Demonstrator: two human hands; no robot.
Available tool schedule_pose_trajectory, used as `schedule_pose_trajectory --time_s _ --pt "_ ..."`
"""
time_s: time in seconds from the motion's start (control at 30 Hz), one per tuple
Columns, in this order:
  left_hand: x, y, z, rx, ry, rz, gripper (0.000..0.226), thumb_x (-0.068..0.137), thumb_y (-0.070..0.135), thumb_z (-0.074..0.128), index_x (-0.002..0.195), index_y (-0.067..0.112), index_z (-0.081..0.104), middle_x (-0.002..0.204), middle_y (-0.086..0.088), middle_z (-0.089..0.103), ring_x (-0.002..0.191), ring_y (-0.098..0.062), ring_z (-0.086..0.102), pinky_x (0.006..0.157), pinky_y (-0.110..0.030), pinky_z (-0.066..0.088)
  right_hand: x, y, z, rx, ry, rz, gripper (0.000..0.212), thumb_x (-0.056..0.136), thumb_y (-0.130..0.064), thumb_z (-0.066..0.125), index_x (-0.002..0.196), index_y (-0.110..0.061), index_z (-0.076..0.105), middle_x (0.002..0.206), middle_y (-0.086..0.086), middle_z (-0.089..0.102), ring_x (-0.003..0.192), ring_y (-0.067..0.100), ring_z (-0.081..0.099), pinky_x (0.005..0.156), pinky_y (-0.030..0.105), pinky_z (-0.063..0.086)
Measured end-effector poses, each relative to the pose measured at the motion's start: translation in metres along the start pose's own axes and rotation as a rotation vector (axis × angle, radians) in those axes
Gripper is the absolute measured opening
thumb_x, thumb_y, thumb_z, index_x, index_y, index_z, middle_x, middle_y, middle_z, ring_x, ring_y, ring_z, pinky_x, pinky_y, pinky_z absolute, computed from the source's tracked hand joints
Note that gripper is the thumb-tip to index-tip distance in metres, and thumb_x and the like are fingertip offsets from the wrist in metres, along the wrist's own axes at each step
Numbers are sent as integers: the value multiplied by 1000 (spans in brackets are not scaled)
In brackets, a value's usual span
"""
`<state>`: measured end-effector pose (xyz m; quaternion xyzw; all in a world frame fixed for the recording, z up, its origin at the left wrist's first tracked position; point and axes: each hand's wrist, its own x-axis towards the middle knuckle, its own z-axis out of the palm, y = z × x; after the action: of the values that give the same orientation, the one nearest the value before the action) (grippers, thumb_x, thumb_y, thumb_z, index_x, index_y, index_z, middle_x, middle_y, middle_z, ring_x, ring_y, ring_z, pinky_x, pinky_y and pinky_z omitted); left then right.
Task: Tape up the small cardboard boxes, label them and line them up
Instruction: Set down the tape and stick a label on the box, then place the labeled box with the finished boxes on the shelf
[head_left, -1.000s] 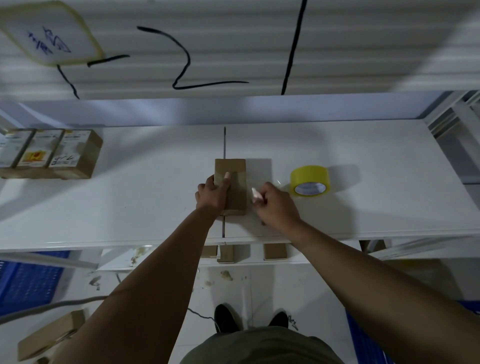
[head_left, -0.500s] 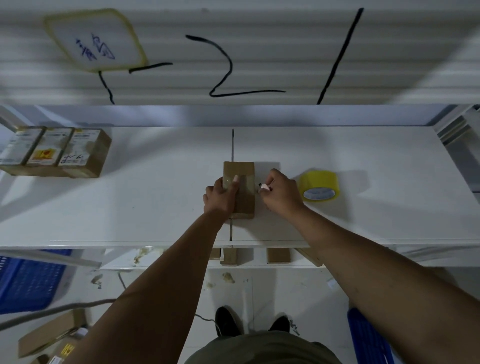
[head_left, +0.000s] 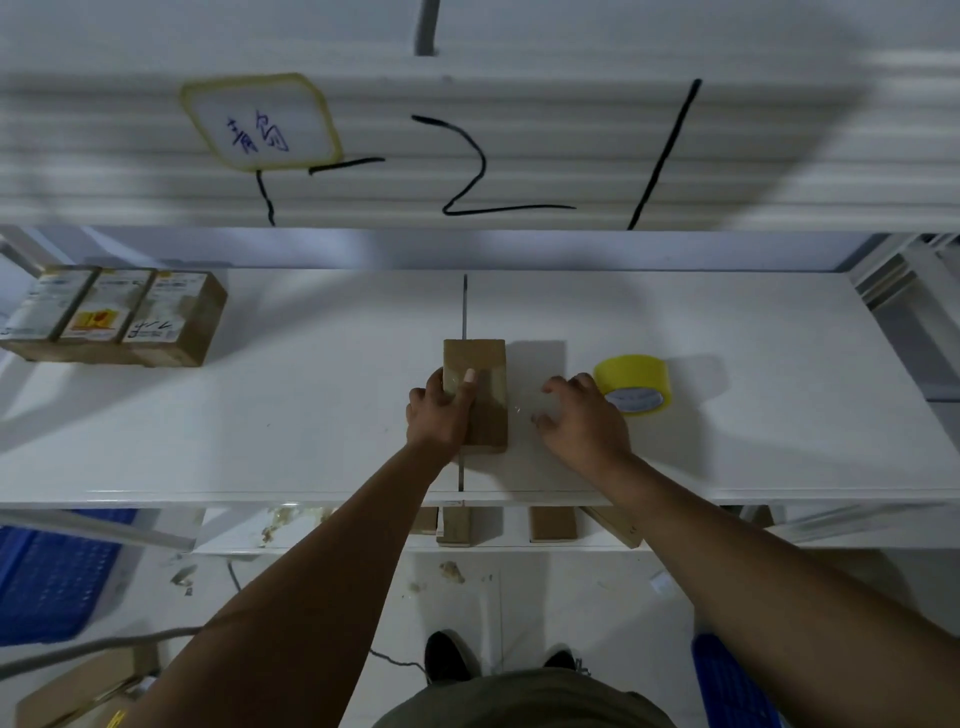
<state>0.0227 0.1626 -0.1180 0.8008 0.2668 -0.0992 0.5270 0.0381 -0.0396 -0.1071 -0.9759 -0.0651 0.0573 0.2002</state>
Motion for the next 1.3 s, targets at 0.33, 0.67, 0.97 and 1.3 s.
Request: schedule_pose_trajectory --time_s 0.33,0.67,0.97,1.3 --pt "-28 4 4 -200 20 66 96 72 93 48 151 38 44 135 -2 42 134 -36 46 114 -59 43 -3 -53 5 531 -76 168 35 107 -47 44 85 -19 45 78 7 59 75 35 66 67 52 60" --pt "-64 16 -19 -557 -23 166 54 102 52 60 146 23 47 131 -4 62 112 -20 69 76 -29 64 -17 -69 -15 982 -58 160 42 99 -45 65 73 -21 41 68 2 46 67 23 50 65 38 43" --pt "-78 19 -36 -389 38 357 46 109 44 47 149 23 44 126 7 68 108 -9 72 88 -34 63 -36 -98 -16 887 -18 156 50 92 -60 69 92 -16 45 90 4 63 86 20 67 74 40 52" --pt "-77 0 -45 -437 -66 368 33 109 43 47 139 31 55 129 6 71 115 -14 71 98 -46 60 -38 -106 -7 901 -131 194 54 88 -69 67 106 -19 56 104 -1 72 95 18 74 75 38 63"
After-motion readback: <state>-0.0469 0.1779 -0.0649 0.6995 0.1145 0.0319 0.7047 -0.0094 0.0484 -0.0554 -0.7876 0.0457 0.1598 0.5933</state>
